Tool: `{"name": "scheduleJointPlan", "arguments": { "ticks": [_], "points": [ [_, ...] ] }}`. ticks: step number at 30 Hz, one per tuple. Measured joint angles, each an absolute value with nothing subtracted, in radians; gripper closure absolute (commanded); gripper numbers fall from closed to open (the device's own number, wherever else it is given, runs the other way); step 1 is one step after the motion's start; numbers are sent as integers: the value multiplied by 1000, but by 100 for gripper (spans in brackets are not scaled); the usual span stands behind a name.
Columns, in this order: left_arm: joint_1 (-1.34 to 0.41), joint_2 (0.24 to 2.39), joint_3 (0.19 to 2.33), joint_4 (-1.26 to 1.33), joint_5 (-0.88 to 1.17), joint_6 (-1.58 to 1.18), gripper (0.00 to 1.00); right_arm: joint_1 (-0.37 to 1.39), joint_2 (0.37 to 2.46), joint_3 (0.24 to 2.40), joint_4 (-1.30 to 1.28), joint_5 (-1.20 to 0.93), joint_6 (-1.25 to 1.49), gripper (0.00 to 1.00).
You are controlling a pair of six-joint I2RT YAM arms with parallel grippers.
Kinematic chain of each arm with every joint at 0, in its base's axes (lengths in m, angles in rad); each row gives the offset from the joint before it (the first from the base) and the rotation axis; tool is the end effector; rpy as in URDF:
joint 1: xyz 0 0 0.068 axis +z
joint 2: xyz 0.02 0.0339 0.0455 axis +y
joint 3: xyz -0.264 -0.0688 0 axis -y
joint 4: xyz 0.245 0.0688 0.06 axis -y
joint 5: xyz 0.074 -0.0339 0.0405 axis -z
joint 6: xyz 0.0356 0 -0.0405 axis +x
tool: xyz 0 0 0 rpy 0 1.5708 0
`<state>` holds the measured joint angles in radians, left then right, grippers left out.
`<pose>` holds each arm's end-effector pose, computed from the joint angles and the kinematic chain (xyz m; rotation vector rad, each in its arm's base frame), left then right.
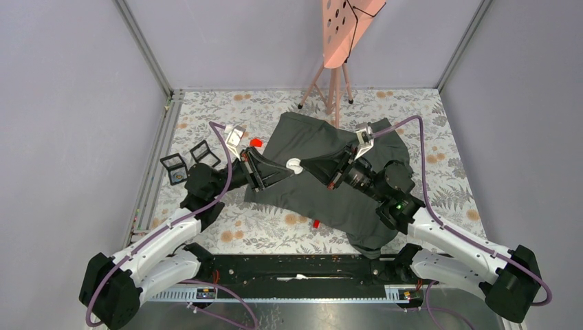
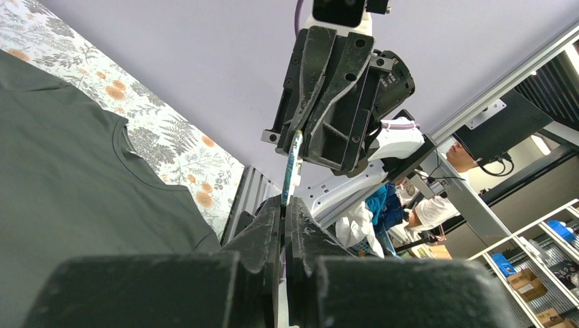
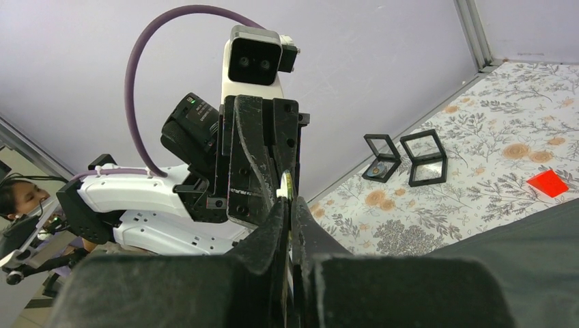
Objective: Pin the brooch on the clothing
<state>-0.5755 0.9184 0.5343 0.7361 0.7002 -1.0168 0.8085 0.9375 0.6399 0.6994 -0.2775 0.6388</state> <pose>0.1590 -0.1305 0.3220 0.3968 1.4839 -1.7412 0.1416 0.1624 0.3542 -0.3787 1.2560 1.4188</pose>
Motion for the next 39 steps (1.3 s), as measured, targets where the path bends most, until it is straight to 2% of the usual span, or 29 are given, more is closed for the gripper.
{"name": "scheduleJointPlan", "arguments": {
  "ticks": [4, 8, 14, 27, 39],
  "points": [
    [-575, 919, 534, 742, 703, -1017, 100, 806, 937, 640, 687, -278, 641, 70],
    [-575, 919, 536, 696, 704, -986, 100, 805, 937, 647, 619, -290, 632, 62],
    [-575, 919, 550, 598, 723, -934, 100, 805, 938, 657, 558, -327, 626, 61],
    [-575, 919, 556, 566, 748, -912, 100, 806, 964, 686, 467, -310, 620, 77],
    [-558, 927, 570, 487, 747, -856, 100, 807, 1026, 792, 282, -270, 611, 77]
  ]
}}
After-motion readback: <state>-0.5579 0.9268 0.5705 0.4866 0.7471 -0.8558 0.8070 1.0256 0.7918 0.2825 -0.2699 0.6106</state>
